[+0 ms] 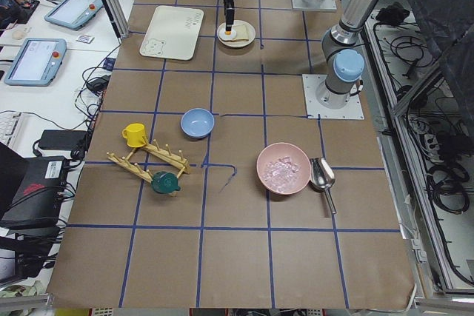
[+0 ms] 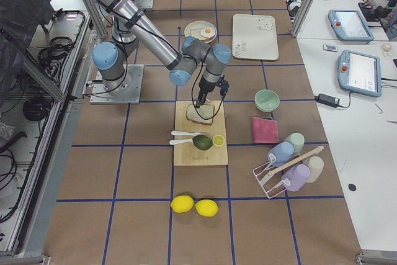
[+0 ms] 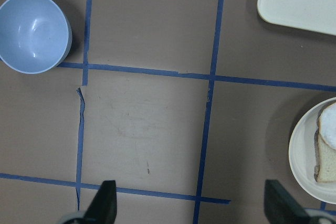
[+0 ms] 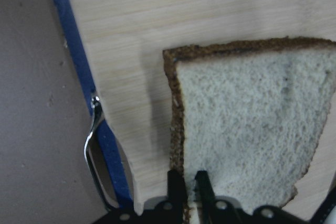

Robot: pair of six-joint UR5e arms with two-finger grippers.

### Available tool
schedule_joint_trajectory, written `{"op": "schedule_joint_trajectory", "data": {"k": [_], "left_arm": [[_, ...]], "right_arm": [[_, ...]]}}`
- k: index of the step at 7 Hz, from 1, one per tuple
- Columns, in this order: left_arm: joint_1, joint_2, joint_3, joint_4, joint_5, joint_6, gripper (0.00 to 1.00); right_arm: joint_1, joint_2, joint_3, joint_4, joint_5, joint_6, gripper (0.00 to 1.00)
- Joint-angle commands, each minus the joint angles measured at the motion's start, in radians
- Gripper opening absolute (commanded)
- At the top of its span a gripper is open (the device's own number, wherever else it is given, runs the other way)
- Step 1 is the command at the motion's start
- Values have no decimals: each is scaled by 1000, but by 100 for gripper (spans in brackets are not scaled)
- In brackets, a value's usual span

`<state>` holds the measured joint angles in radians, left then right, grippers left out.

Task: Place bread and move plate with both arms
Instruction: 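Lift the bread slice with the right gripper and carry it to the plate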

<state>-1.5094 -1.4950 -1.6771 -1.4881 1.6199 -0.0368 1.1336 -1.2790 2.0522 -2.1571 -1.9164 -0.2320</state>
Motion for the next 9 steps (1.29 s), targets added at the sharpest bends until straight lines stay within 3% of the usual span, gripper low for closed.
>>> {"op": "schedule_joint_trajectory", "data": {"k": [1,6,7,9], "left_arm": [[0,1,-1,-1,2,0,100],[0,-1,0,0,2,0,100],[0,-1,-1,0,2,0,100],[0,1,0,0,3,0,100]], "right_arm": [[0,-2,0,-4,-6,-27,0],[82,-112,-99,54,-50,-47,0],[162,-147,-165,188,-39,-29,0],[373,-145,-321,359,86,139,0]]}}
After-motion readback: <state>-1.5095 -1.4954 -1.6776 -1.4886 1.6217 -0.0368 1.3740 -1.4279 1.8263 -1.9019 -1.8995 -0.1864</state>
